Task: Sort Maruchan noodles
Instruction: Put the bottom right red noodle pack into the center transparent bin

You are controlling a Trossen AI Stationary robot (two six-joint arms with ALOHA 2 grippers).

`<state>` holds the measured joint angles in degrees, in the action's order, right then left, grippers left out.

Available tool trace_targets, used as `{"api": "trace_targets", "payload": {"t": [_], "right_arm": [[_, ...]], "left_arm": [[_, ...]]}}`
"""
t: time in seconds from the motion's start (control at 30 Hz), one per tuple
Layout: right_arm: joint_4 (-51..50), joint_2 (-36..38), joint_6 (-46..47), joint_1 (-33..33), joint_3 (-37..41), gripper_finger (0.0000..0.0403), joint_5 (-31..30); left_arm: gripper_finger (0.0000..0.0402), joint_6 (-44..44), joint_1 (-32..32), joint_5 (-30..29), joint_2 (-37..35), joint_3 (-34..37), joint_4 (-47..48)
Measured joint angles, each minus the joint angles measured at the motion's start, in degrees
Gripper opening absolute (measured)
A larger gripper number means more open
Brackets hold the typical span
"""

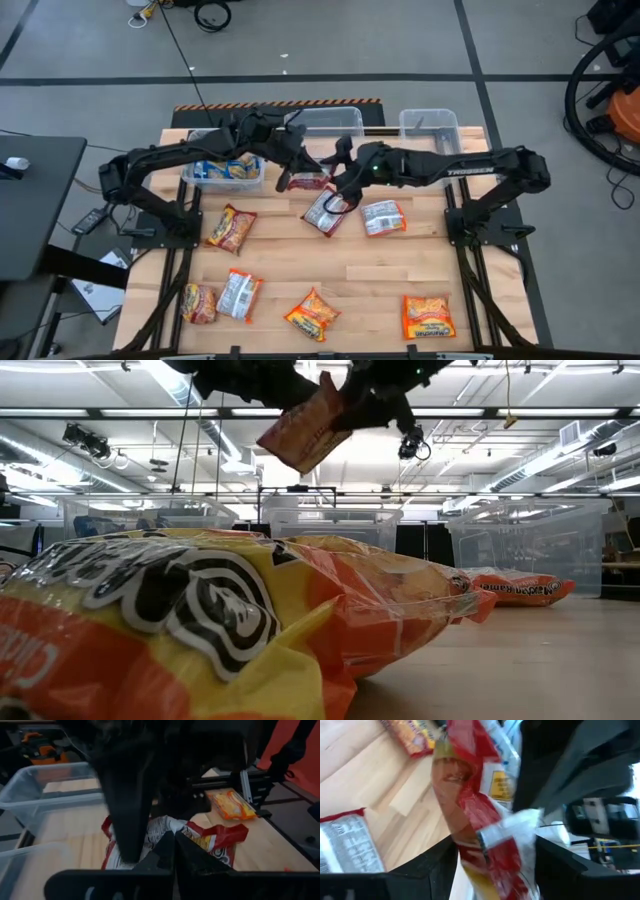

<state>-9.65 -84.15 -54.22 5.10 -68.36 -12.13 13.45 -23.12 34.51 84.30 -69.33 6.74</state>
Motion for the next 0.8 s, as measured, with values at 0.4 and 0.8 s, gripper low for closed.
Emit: {"api": "trace_targets", "payload": {"t": [0.4,0.8], "right_arm": [[2.6,-2.6,9.0,0.2,0.0,0.0147,1.4],[-0.7,-2.1,26.2,1.1,0.0,0.0136,1.0]], "left_arm": [[0.0009,3.0,-0.4,-1.8,0.5,0.0,-2.6],[0.0129,6.7,-2.3,-11.9,-3.9,-1.8,-0.6]]}}
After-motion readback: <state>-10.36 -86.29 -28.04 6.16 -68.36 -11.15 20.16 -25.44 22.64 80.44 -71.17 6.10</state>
